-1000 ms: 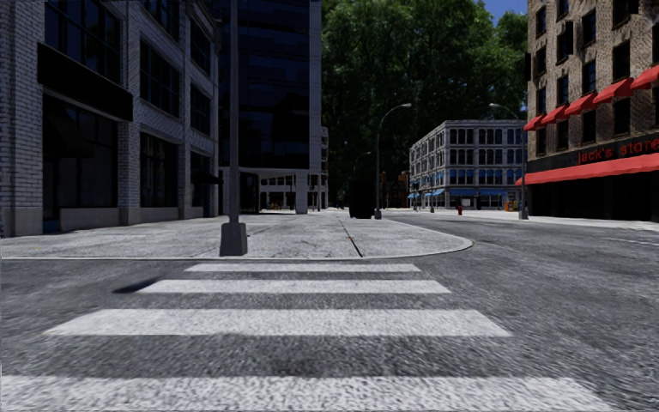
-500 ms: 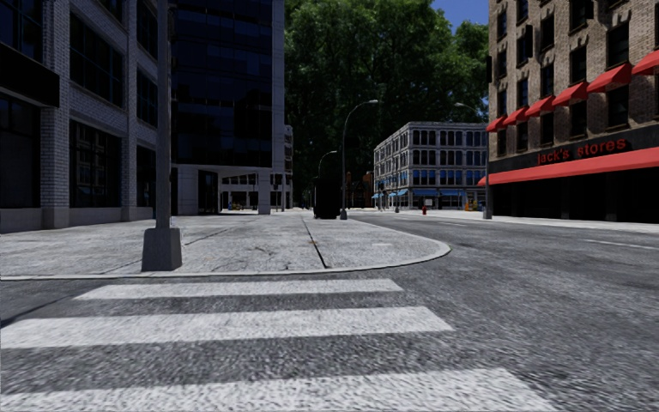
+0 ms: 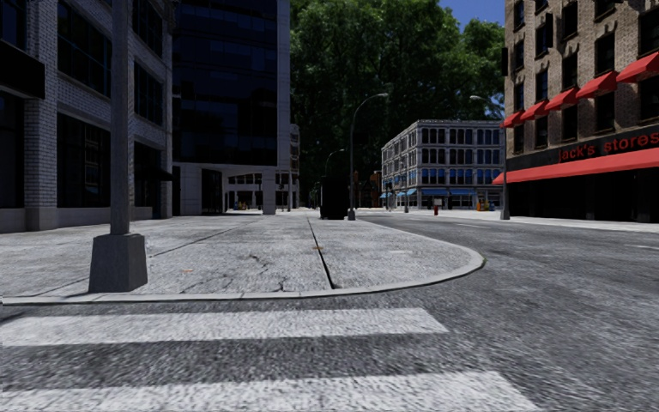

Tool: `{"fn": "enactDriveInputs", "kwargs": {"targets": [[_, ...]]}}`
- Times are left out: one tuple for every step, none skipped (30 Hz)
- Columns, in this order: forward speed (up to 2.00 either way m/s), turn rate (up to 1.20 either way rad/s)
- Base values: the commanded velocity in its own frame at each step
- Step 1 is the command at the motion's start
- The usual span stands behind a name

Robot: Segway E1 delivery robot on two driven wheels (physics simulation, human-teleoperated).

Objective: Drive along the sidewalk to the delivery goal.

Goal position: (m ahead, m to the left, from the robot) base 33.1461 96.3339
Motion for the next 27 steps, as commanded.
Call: {"fn": "enactDriveInputs", "kwargs": {"targets": [[2.00,0.52],[2.00,0.60],[2.00,0.63],[2.00,0.07],[2.00,0.07],[2.00,0.00],[2.00,0.00],[2.00,0.00],[2.00,0.00],[2.00,0.00],[2.00,0.00],[2.00,0.00],[2.00,0.00],[2.00,0.00],[2.00,0.00],[2.00,0.00],[2.00,0.00],[2.00,0.00],[2.00,0.00],[2.00,0.00],[2.00,0.00],[2.00,0.00],[2.00,0.00],[2.00,0.00],[2.00,0.00],[2.00,0.00],[2.00,0.00]]}}
